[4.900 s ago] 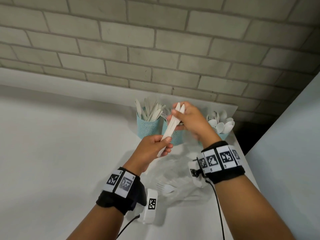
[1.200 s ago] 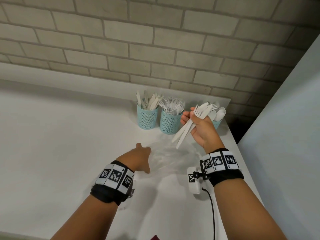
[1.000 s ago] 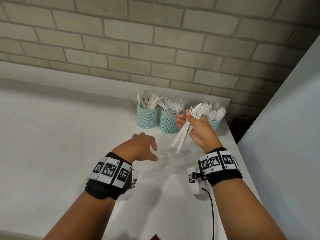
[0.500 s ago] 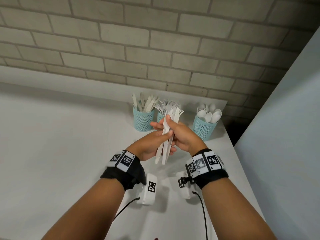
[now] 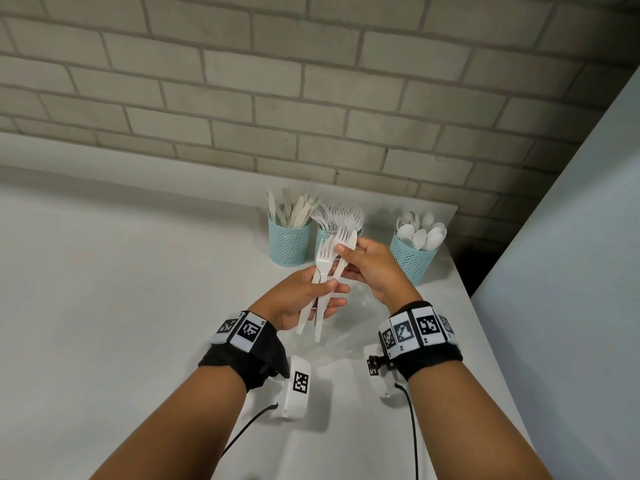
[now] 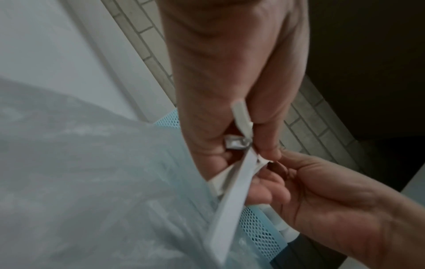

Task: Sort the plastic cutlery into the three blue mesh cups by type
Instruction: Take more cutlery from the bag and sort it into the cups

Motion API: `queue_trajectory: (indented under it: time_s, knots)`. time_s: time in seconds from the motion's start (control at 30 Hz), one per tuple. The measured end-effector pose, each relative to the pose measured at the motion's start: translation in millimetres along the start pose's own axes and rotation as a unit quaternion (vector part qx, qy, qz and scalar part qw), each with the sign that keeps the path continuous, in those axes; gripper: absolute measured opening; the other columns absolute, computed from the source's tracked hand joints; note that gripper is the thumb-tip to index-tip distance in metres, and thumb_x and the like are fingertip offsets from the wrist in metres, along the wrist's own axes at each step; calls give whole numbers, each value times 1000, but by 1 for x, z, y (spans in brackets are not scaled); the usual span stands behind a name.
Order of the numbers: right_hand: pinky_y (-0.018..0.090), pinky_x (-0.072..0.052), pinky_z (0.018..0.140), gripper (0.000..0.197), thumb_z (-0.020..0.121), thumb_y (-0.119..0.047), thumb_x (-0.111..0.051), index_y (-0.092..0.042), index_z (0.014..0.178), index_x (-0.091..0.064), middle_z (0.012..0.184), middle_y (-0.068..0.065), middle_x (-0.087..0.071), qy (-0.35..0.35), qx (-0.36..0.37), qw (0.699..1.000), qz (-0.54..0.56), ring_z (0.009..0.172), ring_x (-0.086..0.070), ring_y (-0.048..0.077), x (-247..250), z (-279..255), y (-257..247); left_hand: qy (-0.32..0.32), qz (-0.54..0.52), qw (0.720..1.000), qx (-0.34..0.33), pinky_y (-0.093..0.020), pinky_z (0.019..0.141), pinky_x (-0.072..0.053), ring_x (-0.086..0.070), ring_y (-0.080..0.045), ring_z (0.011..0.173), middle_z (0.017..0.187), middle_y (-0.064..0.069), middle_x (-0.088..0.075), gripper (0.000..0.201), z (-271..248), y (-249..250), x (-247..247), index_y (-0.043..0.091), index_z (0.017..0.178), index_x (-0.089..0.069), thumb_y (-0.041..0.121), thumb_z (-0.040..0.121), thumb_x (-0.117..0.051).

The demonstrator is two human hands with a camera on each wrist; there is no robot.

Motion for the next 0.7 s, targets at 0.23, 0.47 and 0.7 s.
queue_trajectory:
  time_s: [0.23,0.47,0.7]
  knots:
    - [29,-56,66,24,97,-20,-49,-1,99,-64,88,14,-68,78,-5,993,-87,68,-65,20,9,5,1,12,16,1000,1,-27,74,-56,-69,-15,82,96,-3,-69,14,3,-3,3,22,107,-56,16,97,-48]
    - [29,-56,56,28,102,-22,-37,-10,81,-52,70,11,-64,159,-13,986,52,63,-64,22,29,3,-6,89,-5,996,-31,-25,74,-56,-67,-16,81,92,-9,-68,22,7,-4,24,3,112,-60,1,91,-55]
    - [13,-26,34,17,97,-28,-49,-20,82,-53,61,-5,-40,150,1,987,60,46,-32,6,29,4,-14,63,80,992,-71,-15,48,-34,-43,-3,50,77,2,-60,30,3,3,20,13,126,-49,13,95,-51]
Point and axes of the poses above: each hand's wrist, its own z-axis towards the middle knuckle, its own x-axis out of the back of the hand, y = z × x, the point moved 7 cm from there along z, towards the middle knuckle
